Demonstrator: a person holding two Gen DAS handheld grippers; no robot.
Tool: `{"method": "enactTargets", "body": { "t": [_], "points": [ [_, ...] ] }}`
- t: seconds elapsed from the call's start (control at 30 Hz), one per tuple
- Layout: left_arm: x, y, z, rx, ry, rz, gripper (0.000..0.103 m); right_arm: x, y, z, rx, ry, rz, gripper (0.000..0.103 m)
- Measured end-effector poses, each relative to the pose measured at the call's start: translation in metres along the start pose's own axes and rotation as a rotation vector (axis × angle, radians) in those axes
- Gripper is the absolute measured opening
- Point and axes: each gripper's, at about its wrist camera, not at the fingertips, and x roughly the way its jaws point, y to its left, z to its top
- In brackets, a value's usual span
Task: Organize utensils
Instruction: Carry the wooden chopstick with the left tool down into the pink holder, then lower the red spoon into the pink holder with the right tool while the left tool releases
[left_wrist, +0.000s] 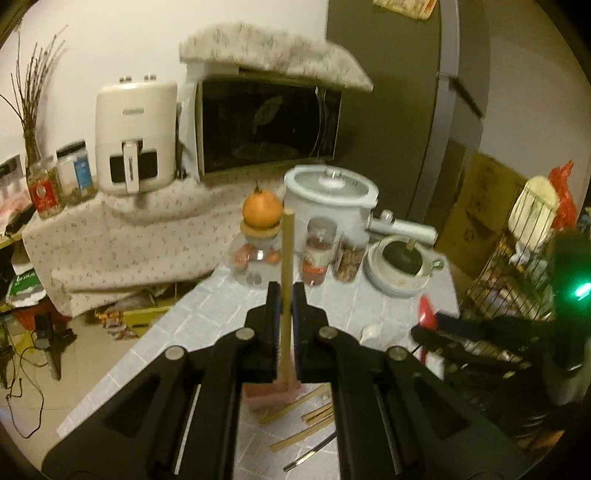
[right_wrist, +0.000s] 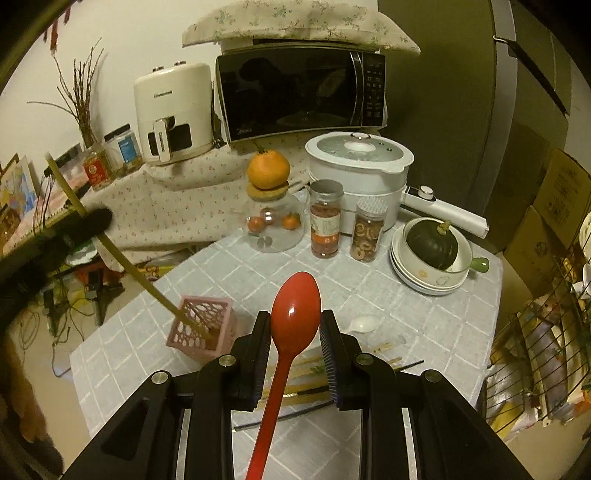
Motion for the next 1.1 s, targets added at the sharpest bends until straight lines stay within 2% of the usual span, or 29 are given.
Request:
{"method": "enactTargets", "body": {
  "t": [0.27,0.4,0.43,0.53,0.57,0.73,1.0,1.1],
  "points": [
    [0.048,0.004,-0.02,0.036,0.14,0.046,0.007,0.006,0.007,0.006,0.019,-0.02,0.022,0.027],
    [0.061,0.004,-0.026,0.027,0.17,0.05,0.007,0.013,0.007,0.006,0.032,-0.021,0.027,0.027],
    [0.062,0.004,-0.027,0.019,0.166,0.044,0.009,0.014,0.008,0.006,0.039,-0.023,0.029,0.027],
    [0.062,0.009,-0.026,-0.029,0.158,0.021,0.034,0.018,0.009,0.008,0.055,-0.031,0.035,0.027],
    [0.061,0.01,-0.025,-0.043,0.153,0.021,0.039,0.019,0.009,0.008,0.058,-0.034,0.036,0.027],
    [0.047,0.022,-0.019,-0.093,0.142,0.011,0.039,0.022,0.014,0.014,0.088,-0.073,0.037,0.027],
    [0.038,0.05,-0.034,-0.126,0.232,0.05,0.041,0.032,0.019,0.034,0.161,-0.176,0.014,0.027],
    [0.036,0.055,-0.04,-0.116,0.251,0.067,0.048,0.038,0.024,0.042,0.191,-0.23,0.012,0.027]
  ]
}}
